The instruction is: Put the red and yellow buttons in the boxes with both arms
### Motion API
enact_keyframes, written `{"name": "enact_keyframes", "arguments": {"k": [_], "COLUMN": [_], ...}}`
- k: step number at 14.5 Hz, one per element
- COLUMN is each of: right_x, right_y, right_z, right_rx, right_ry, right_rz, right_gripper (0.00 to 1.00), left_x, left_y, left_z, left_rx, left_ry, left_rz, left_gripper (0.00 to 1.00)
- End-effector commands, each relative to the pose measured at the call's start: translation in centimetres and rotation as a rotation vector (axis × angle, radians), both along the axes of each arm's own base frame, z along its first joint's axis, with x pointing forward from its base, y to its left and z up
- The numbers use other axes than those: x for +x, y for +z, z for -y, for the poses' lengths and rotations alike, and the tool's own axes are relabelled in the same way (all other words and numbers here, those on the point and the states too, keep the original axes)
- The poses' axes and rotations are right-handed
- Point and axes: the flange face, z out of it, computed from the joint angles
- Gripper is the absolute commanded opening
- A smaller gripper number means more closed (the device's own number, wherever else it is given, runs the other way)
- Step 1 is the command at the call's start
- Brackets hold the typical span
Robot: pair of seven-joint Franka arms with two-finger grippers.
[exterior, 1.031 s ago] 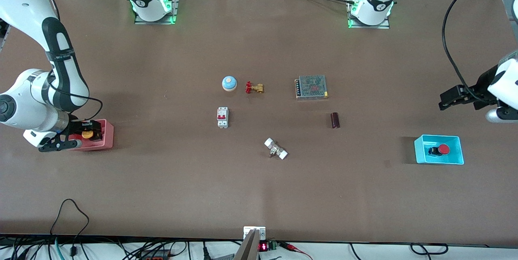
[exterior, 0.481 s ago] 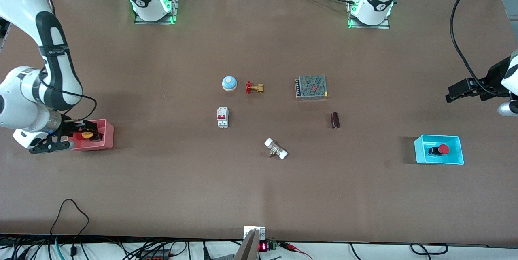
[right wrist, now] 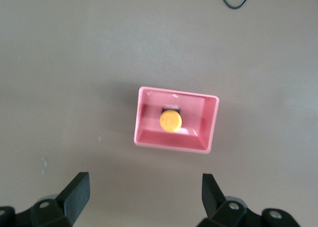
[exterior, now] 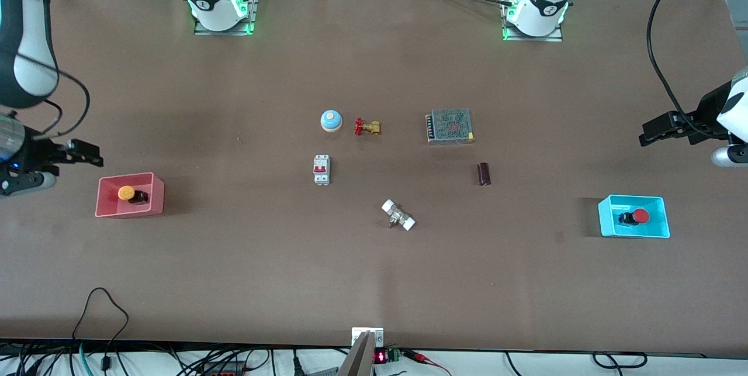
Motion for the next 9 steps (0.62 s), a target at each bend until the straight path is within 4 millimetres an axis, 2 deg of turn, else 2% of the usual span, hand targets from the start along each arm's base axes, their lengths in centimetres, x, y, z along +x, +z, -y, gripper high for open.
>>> {"name": "enact_keyframes", "arguments": {"k": [1, 2, 4, 7, 9], "right_x": [-1.0, -1.7, -3.2, -4.9, -4.9], "right_y": [5.6, 7.5, 9.7, 10.7, 10.9], "right_z": [-4.1, -4.9, -5.8, -6.7, -6.9], "right_rx": [-0.080, -0.052, 0.042, 0.040, 0.040], "right_ry": [0.101, 0.101, 0.075, -0.002, -0.003], "right_rz": [0.008, 0.013, 0.015, -0.043, -0.040], "right_gripper": [1.00, 1.00, 1.00, 1.00, 1.00], "left_x": [-0.4, -0.4, -0.9, -1.1, -1.2], "left_y": [0.4, 1.2, 2.6, 2.5, 2.5], "left_z": [-0.2, -0.3, -1.1, -0.1, 0.0], "left_rx": [-0.013, -0.015, -0.018, -0.022, -0.022], "left_ry": [0.015, 0.016, 0.015, -0.012, 0.005], "left_rz": [0.003, 0.020, 0.023, -0.005, -0.007], "left_gripper": [1.00, 1.00, 1.00, 1.00, 1.00]}}
